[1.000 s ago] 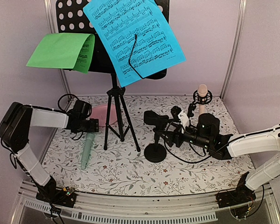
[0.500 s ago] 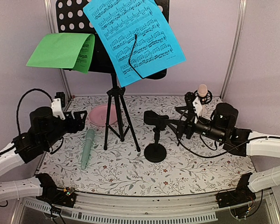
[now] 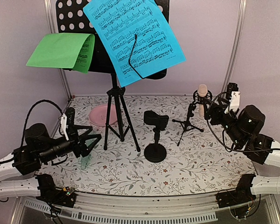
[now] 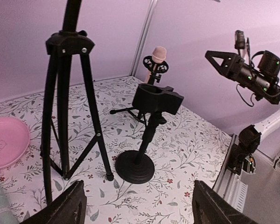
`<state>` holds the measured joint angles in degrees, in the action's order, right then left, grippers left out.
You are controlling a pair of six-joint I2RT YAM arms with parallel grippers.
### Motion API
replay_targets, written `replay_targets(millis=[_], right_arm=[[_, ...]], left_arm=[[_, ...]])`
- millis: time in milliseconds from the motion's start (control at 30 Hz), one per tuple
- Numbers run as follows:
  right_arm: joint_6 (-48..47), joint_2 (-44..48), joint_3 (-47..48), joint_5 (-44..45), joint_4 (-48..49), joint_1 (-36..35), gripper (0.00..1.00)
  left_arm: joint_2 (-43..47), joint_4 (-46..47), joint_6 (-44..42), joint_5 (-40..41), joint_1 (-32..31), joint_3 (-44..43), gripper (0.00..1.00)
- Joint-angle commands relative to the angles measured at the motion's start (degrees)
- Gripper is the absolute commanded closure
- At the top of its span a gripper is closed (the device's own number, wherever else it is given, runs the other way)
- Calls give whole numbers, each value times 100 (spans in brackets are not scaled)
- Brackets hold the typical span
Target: Pack up the instrument practice props
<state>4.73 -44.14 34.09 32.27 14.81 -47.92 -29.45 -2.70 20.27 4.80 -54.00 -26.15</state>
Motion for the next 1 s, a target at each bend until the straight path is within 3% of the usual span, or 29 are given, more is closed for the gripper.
replay_targets(millis=[0,200,500,700,800,967], right_arm=[[657,-399,114,141,-665,492,23],[1624,-1252,371,-2458,-1043,1910,31],[2262,-2004,242,-3900,110,2540,31],[2745,-2557,603,-4066,182,2560,31],[2617,-2592,740,-4140,-276,2543,32],[2316,-2014,343,-3335,-723,1826,32]], left_arm=[[-391,552,-371,-24,-692,-57,22],[-1218,745,-730,820,-1680,-309,22],[-2575,1043,-1153,1592,-2406,-1029,22],[-2770,1463,-1088,1699,-2462,-936,21],[-2974,1397,-1087,1982,-2512,-920,22],[-3022,1393,-1113,2385,-2524,-770,22]])
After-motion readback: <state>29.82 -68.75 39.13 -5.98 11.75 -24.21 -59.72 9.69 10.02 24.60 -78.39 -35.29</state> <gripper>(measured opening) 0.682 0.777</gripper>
